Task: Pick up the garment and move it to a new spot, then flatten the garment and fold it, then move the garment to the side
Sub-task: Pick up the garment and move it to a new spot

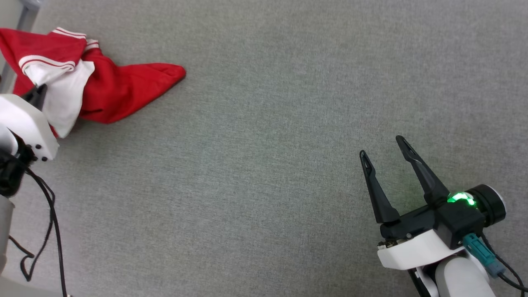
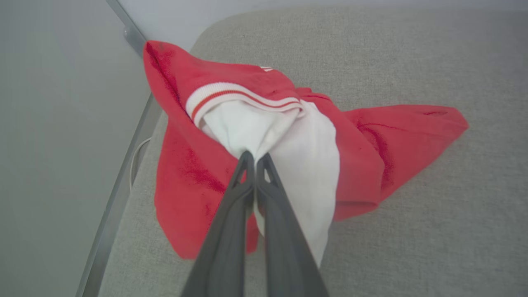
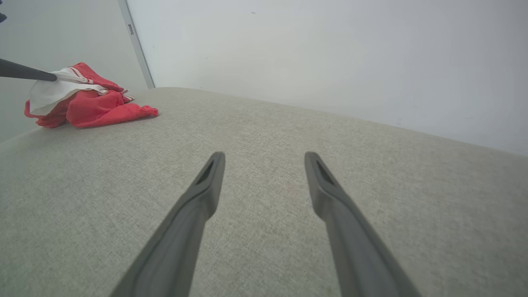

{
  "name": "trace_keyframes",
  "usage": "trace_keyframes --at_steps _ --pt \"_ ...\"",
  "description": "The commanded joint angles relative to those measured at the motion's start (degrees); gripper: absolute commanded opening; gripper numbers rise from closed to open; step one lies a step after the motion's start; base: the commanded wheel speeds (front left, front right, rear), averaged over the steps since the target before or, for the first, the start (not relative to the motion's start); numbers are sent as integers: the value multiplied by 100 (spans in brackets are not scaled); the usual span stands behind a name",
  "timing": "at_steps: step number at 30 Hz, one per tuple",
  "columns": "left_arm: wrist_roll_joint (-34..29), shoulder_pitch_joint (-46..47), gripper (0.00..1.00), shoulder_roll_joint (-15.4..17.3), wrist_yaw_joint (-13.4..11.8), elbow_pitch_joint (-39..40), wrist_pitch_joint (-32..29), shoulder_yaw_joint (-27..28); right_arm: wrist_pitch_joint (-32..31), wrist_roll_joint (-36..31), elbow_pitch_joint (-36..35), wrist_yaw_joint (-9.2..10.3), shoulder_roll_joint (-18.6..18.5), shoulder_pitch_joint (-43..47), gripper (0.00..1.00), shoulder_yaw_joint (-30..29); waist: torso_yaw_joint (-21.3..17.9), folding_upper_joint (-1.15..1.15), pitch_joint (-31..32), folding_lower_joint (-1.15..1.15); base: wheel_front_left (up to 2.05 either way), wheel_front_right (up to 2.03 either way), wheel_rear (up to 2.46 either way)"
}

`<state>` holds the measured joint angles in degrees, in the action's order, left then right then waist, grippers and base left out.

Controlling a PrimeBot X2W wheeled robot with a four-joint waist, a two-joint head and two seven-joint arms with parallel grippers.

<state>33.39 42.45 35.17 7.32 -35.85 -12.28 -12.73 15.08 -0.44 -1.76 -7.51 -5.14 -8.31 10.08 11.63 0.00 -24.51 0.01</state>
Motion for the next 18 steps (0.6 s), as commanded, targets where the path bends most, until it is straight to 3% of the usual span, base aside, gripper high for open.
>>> trace_keyframes --at_steps 1,10,18 --pt "-100 4 0 93 -6 116 170 -26 14 27 20 4 46 17 100 23 48 0 202 -1 0 0 0" --pt "-345 -2 0 349 -16 1079 865 -15 14 145 148 4 149 213 100 -89 63 0 929 -1 0 0 0" --pt "-189 234 0 426 1 2557 457 -212 14 267 208 4 228 386 100 -332 -129 0 1531 -1 0 0 0"
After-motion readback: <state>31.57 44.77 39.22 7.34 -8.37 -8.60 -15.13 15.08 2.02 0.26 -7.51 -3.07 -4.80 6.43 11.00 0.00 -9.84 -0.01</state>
